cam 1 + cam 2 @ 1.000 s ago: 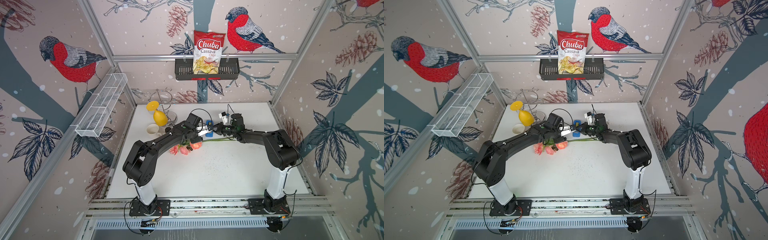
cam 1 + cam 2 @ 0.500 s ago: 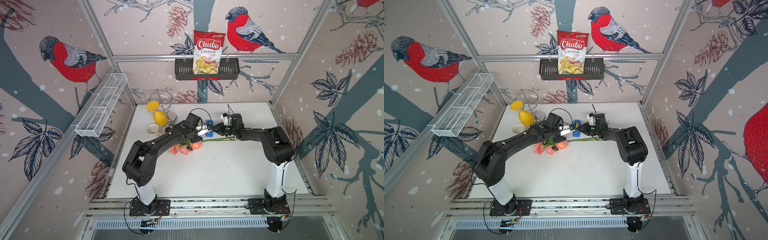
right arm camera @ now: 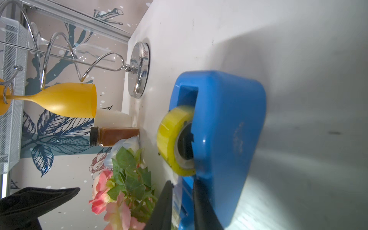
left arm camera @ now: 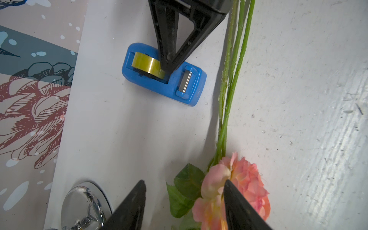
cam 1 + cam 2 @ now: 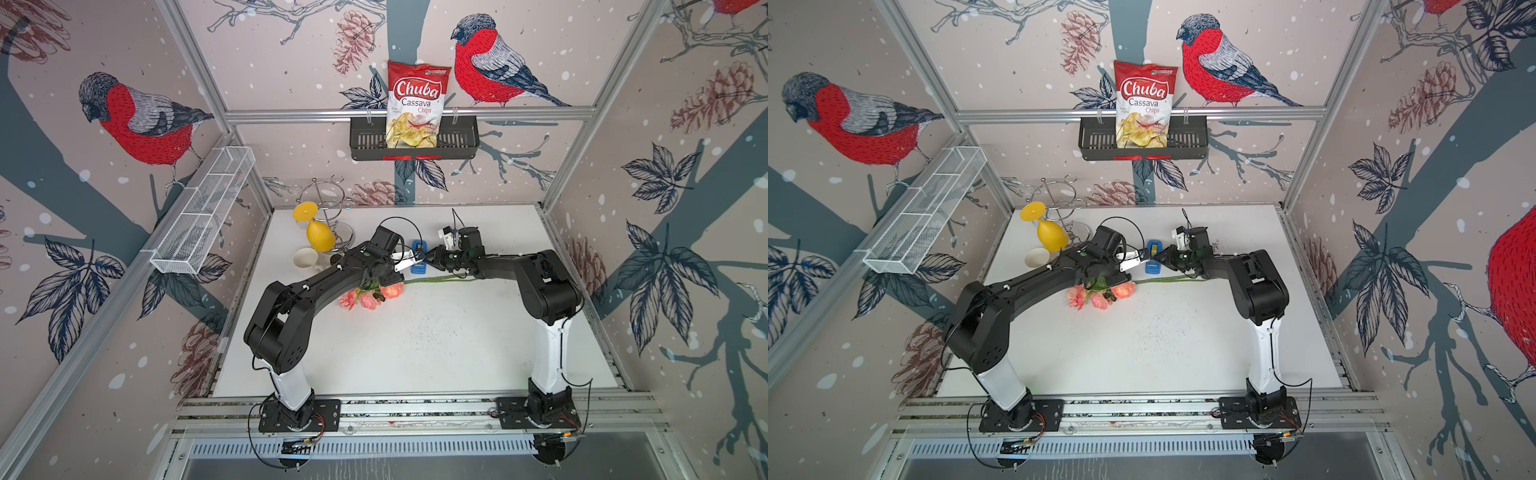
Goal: Wrap bouquets with tape
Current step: Pull the tape from the tape cutter.
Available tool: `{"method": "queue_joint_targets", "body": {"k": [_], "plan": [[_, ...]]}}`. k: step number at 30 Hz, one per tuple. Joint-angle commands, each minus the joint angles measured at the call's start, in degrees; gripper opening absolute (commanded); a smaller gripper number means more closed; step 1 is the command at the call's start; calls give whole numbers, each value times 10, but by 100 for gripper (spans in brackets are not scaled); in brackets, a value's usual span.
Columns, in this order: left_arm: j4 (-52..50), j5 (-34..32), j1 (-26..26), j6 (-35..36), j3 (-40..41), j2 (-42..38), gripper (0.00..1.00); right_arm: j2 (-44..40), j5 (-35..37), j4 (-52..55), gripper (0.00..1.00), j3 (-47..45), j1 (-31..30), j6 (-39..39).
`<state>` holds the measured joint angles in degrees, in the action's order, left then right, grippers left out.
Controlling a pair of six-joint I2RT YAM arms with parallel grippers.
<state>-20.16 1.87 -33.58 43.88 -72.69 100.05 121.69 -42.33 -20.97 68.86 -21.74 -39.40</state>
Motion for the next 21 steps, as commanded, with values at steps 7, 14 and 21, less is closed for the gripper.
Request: {"method": "queue_joint_targets", "body": {"k": [7, 14, 21], "plan": [[0, -5, 1, -2, 4, -5, 62, 16, -4, -16, 22, 11, -3, -23], [2, -9, 2, -1, 7, -8, 62, 32, -10, -28, 20, 11, -3, -38], [2, -9, 2, -2, 6, -7, 62, 32, -24, -65, 14, 1, -3, -63]]}}
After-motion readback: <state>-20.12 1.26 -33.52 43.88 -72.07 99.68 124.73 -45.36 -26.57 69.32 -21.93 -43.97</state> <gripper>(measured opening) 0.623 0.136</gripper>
